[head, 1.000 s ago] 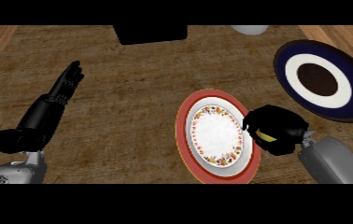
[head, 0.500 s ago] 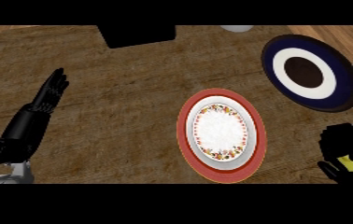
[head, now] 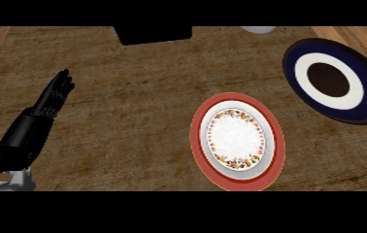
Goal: Pick the lemon from the plate and place it in the plate
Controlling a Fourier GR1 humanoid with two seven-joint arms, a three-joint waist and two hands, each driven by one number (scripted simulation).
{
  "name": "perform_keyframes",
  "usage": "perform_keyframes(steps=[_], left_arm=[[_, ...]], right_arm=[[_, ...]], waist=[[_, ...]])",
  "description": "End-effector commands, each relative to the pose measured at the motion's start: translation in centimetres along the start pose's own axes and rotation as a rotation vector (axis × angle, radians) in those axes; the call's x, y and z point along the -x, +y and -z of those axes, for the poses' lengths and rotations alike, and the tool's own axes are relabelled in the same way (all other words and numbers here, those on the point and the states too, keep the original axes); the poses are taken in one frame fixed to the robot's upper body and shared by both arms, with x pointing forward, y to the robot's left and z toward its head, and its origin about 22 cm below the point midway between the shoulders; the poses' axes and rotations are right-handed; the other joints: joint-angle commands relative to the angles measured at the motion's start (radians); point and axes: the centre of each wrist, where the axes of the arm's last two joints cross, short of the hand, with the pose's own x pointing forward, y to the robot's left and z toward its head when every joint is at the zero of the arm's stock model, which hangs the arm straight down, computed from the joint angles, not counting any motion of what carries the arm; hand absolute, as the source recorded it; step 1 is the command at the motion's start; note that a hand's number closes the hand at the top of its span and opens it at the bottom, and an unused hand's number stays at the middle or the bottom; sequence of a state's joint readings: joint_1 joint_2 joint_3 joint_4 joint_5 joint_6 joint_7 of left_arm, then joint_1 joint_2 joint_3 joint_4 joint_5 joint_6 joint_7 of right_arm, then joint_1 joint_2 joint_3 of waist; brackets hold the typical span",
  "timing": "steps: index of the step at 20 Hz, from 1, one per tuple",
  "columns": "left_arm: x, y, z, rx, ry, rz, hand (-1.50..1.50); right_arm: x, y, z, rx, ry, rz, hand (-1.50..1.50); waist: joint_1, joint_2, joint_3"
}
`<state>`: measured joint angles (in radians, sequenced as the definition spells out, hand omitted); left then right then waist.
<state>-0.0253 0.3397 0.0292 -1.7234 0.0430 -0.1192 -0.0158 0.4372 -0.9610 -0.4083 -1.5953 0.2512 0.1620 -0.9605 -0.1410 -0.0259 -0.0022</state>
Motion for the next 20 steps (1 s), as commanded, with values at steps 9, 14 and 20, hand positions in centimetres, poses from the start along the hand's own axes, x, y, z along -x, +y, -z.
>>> perform_keyframes(steps=[9, 14, 20], left_arm=[[-1.4, -2.7, 4.0, 0.095, -0.063, -0.027, 0.00], [-2.6, -1.4, 1.9, 0.158, -0.067, -0.022, 0.00], [-1.4, -2.4, 4.1, 0.145, -0.070, -0.036, 0.00]], right_arm=[[-0.2, -7.0, -7.7, 0.221, 0.112, 0.088, 1.50], [1.5, -6.5, -4.2, 0.243, 0.160, 0.133, 1.50], [3.9, -3.7, 1.1, 0.296, 0.180, 0.202, 1.50]], waist=[[0.124, 0.026, 0.002], [0.155, 0.026, 0.003], [0.157, 0.029, 0.003]])
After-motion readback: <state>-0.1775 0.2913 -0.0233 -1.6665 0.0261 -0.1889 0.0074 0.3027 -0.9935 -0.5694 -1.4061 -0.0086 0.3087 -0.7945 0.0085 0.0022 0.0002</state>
